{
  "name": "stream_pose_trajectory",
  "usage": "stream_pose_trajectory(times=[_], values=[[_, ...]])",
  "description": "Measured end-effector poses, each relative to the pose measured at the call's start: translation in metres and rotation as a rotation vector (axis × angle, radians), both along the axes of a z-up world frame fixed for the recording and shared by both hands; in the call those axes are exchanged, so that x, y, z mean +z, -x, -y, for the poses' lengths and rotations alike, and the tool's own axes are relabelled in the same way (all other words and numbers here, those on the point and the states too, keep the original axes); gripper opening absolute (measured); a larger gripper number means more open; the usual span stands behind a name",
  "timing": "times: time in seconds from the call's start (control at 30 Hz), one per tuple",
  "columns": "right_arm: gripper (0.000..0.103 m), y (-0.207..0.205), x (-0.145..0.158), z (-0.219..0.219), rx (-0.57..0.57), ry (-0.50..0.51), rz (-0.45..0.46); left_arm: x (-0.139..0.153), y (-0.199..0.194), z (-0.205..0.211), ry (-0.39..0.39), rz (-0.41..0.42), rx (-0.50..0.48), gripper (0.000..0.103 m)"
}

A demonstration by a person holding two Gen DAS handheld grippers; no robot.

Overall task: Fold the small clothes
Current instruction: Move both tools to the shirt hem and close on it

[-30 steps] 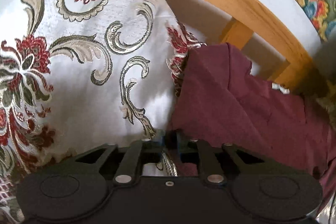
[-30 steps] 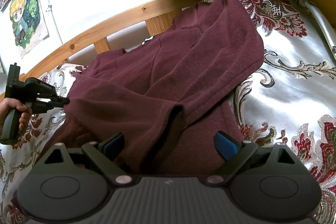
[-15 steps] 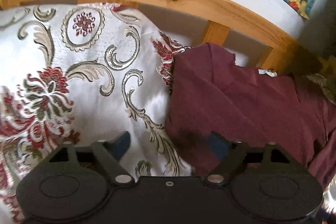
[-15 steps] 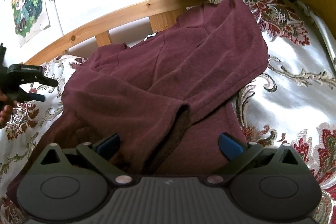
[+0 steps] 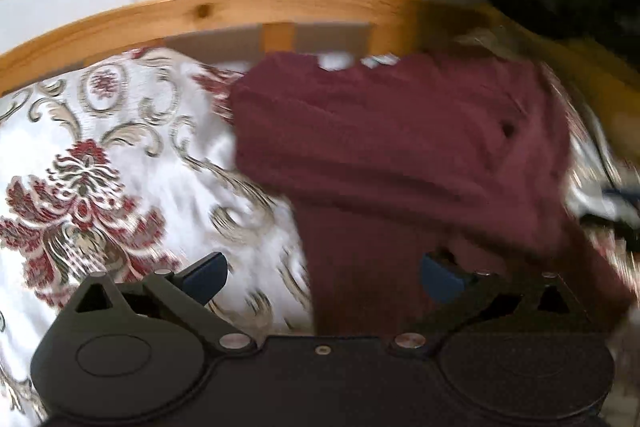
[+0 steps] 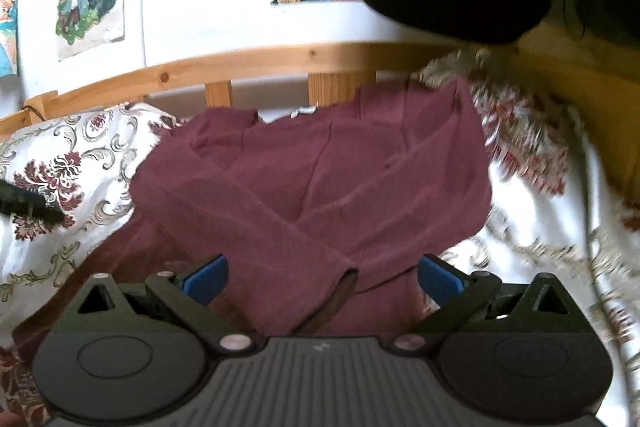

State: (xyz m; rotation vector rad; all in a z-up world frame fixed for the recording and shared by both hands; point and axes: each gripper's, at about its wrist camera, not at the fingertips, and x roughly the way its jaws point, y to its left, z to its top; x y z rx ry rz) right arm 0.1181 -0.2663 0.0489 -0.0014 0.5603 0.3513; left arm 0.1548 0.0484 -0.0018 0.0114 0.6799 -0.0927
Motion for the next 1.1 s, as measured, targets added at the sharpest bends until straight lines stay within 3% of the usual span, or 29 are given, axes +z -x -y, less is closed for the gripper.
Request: stream_pose_trajectory(times=[0.13,0.27,0.33,0.5,0.73,1.0,1.1], values=[[0.103,0.018,0.018,0.008,0.030,0.057,-0.014,-0.012,0.026,0.015,-0.032,-0.023,-0.106,0.102],[0.103,0.047,0.019,0.015,0.054,0.184,-0.046,-0.017,0.046,0.021,0.016,-0.048,-0.161,0.102],[0.103,0.065,0.013,0.015,0.069,0.259,-0.074,-0.020,0.052,0.024,0.036,-0.072,-0.198,0.102],[0.103,0.088,-0.014,0.001,0.166,0.430,-0.186,-0.030,0.062,0.034,0.001,-0.114,-0.251,0.102],[0.102,0.093,-0.045,-0.035,0.301,0.567,-0.182,-0.049,0.067,0.042,-0.027,-0.206,-0.272,0.102],[0.100,0.079,-0.048,-0.035,0.287,0.499,-0.151,-0.068,0.061,0.064,-0.168,-0.243,-0.309,0.102],[0.079,0.072,-0.042,-0.026,0.269,0.414,-0.171,-0.073,0.060,0.073,-0.238,-0.233,-0.326,0.102]])
